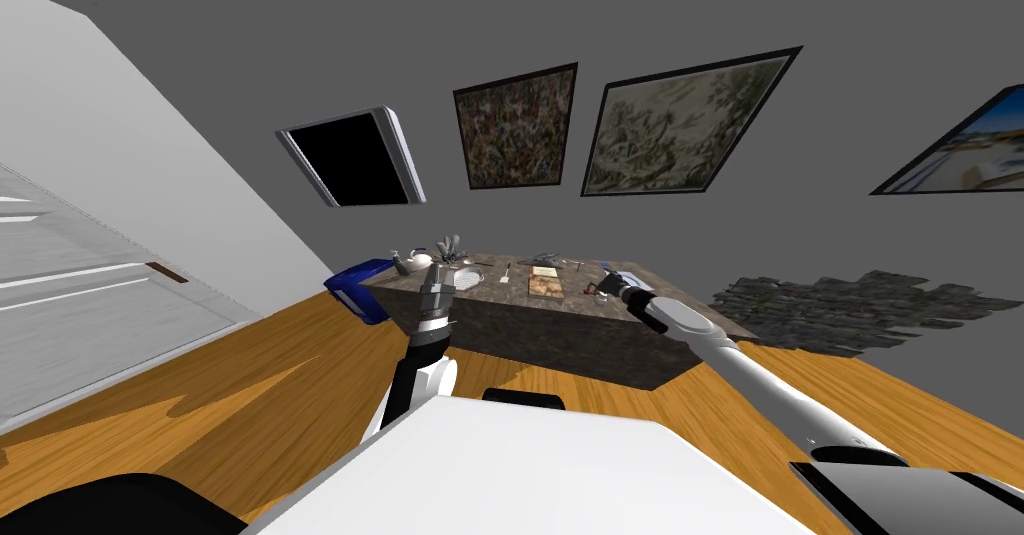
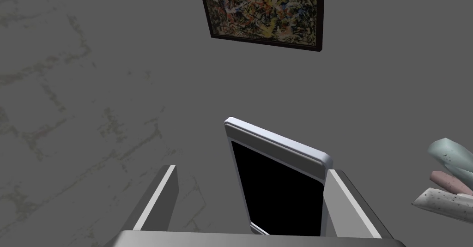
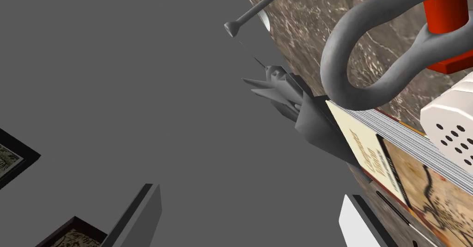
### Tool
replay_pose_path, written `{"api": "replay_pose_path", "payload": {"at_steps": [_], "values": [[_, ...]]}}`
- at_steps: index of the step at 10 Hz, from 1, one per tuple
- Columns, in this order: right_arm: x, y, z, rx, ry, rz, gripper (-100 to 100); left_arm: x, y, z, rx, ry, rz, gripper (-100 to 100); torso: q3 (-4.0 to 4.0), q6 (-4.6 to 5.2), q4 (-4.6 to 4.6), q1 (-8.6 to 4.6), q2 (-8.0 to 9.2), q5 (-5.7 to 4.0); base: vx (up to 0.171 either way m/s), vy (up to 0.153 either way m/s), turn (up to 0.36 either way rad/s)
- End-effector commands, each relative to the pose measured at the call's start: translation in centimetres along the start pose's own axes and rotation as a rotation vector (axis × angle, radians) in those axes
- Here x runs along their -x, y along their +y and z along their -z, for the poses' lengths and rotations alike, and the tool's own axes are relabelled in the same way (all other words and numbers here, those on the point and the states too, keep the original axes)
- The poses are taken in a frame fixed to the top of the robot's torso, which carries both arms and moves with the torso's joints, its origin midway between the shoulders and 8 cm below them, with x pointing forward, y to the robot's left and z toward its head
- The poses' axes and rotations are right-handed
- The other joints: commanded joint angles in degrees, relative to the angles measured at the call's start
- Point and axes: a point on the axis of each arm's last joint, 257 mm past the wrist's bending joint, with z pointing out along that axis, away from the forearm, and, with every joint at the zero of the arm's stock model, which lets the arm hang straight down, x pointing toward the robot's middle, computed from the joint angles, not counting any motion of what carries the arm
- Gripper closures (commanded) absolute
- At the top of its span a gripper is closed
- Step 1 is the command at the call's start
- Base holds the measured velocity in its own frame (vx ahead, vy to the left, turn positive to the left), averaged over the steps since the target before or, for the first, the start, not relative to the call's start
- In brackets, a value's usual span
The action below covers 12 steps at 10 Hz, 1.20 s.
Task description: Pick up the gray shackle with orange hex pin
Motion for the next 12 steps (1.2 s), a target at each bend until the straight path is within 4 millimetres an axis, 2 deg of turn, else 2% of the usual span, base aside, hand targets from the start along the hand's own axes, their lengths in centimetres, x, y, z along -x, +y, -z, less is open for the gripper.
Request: {"api": "replay_pose_path", "payload": {"at_steps": [1, 2, 5, 6, 7, 8, 9, 12], "values": [[1.4, 0.5, -0.8, 0.042, -0.017, 0.038, -100, 0.0, 0.0, 0.0, 0.000, 0.000, 0.000, 0, 0.00, 0.00, 0.00, 0.00, 0.00, 0.00, -0.063, -0.093, 0.002], [1.4, 0.5, -0.8, 0.042, -0.017, 0.038, -100, 0.0, 0.0, 0.0, 0.000, 0.000, 0.000, 0, 0.02, -0.01, 0.01, -0.01, 0.03, 0.01, -0.054, -0.088, 0.009], [3.1, 1.5, -2.3, 0.119, -0.036, 0.097, -100, 0.0, 0.0, 0.0, 0.000, 0.000, 0.000, 0, 0.01, 0.01, 0.01, -0.09, 0.02, -0.02, -0.055, -0.127, 0.024], [3.2, 2.4, -2.8, 0.160, -0.032, 0.114, -100, 0.0, 0.0, 0.0, 0.000, 0.000, 0.000, 0, -0.02, -0.01, 0.00, -0.17, -0.05, -0.02, -0.048, -0.202, 0.085], [3.8, 2.1, -3.0, 0.157, -0.040, 0.121, -100, 0.0, 0.0, 0.0, 0.000, 0.000, 0.000, 0, -0.02, -0.01, -0.01, -0.37, -0.04, -0.07, -0.052, -0.159, 0.057], [4.0, 3.0, -3.5, 0.199, -0.035, 0.139, -100, 0.0, 0.0, 0.0, 0.000, 0.000, 0.000, 0, -0.01, 0.01, -0.01, -0.27, -0.02, -0.07, -0.082, -0.190, 0.084], [4.4, 2.7, -3.6, 0.195, -0.040, 0.140, -100, 0.0, 0.0, 0.0, 0.000, 0.000, 0.000, 0, 0.03, -0.01, 0.01, -0.37, 0.06, -0.07, -0.058, -0.144, 0.050], [5.2, 4.3, -4.8, 0.270, -0.031, 0.165, -100, 0.0, 0.0, 0.0, 0.000, 0.000, 0.000, 0, -0.07, 0.01, -0.03, -0.14, -0.13, -0.04, -0.026, -0.147, 0.096]]}}
